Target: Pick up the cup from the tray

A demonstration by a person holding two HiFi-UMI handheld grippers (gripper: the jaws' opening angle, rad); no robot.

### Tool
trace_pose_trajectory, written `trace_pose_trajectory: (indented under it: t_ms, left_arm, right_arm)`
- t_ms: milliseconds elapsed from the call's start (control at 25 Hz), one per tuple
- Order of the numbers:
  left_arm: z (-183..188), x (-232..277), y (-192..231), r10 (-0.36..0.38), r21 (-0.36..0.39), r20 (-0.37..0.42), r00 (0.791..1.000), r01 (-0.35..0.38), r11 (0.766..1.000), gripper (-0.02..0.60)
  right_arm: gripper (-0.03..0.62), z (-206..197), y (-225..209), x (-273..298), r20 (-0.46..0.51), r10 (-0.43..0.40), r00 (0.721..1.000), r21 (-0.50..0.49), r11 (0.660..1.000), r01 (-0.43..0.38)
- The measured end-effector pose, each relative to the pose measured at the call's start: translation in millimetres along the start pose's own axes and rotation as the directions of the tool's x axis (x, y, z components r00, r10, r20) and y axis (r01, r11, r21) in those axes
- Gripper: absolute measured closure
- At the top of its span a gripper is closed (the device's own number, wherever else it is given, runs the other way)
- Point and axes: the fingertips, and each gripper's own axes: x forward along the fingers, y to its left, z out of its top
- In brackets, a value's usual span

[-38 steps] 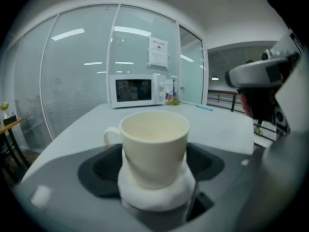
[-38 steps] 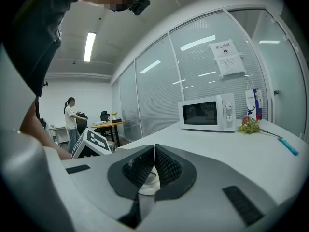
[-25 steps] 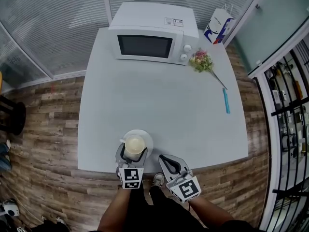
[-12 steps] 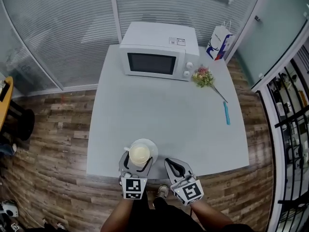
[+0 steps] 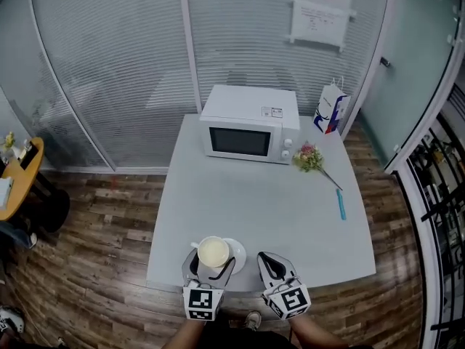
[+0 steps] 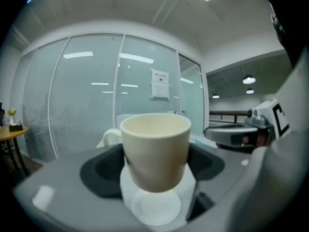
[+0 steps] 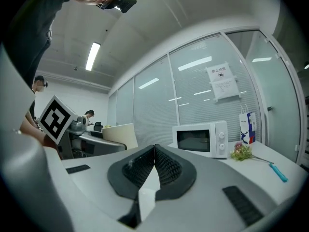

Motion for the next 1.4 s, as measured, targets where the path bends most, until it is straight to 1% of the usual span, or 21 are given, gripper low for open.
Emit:
trace_pose_trajectory:
  t_ms: [120, 200, 400, 720, 1040, 1400]
  left_arm:
    - [17.8, -9.3, 0.8, 0.002, -0.010, 0.049, 0.999, -0.001, 1.000, 0.176]
    - [28.4, -14.6, 4.1, 0.005, -0.005, 0.073, 0.997, -0.005, 1.000, 0.176]
    - [51.0, -15.4, 8.3, 0.005, 0.015, 0.113, 0.994, -0.006, 1.000, 0.175]
    - [59.9, -11.6, 11.7, -0.015, 0.026, 0.115, 0.993, 0.012, 1.000, 0.175]
    - [57.6, -11.6, 14.2, -0.029, 0.030, 0.110, 0.993, 0.026, 0.999, 0.175]
    - [53.4, -10.7, 19.4, -0.030, 0.017, 0.101, 0.994, 0.028, 0.999, 0.175]
  right_arm:
    - [0.589, 24.1, 1.3, 0.8, 0.053, 0.008, 0.999, -0.031, 0.999, -0.006]
    - [0.588, 35.9, 2.3, 3.2, 0.081, 0.004, 0.997, -0.035, 0.999, -0.002]
    - [0.588, 57.1, 2.2, 10.2, 0.120, 0.008, 0.993, -0.052, 0.999, -0.001]
    - [0.589, 77.1, 9.5, 19.6, 0.136, 0.017, 0.991, -0.108, 0.994, -0.002]
    - [0.589, 84.6, 13.1, 25.4, 0.143, 0.015, 0.990, -0.126, 0.992, 0.003]
    - [0.589, 85.3, 12.3, 29.0, 0.140, 0.005, 0.990, -0.119, 0.993, 0.012]
